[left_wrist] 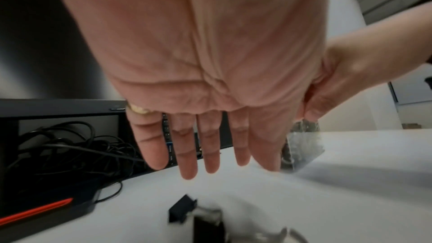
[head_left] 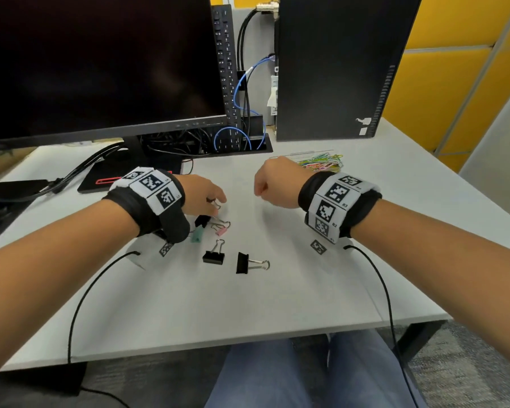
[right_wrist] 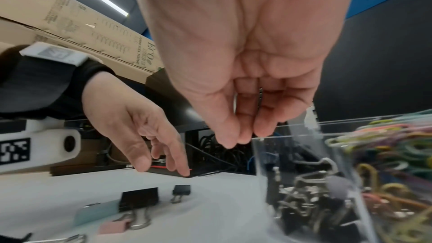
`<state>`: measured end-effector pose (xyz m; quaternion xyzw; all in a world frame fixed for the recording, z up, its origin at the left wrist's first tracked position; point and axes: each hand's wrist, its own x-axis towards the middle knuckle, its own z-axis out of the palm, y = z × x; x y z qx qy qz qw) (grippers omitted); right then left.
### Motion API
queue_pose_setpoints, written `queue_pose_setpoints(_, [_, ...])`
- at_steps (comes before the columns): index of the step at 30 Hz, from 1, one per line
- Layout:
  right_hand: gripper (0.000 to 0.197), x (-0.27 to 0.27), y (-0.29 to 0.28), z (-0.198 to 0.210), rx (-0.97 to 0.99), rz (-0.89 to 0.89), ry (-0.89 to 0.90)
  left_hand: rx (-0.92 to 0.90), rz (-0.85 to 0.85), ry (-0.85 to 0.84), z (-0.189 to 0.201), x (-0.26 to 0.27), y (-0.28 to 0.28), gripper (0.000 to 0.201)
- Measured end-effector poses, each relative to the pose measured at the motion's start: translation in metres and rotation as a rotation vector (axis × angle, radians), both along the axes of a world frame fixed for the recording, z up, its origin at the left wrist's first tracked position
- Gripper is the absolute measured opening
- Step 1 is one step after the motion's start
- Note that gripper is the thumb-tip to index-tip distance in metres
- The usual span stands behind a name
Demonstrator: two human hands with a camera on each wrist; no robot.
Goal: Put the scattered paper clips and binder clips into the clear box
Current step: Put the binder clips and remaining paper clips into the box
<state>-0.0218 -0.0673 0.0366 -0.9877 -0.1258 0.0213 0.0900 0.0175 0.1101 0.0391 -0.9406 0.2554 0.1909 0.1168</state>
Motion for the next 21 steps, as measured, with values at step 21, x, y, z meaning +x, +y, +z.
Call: queue_pose_setpoints(21, [0.019, 0.006, 0.054, -0.028, -0.199, 0.266, 0.238, 0.009, 0.131, 0.088, -0.029, -0.009, 0.035, 0.047])
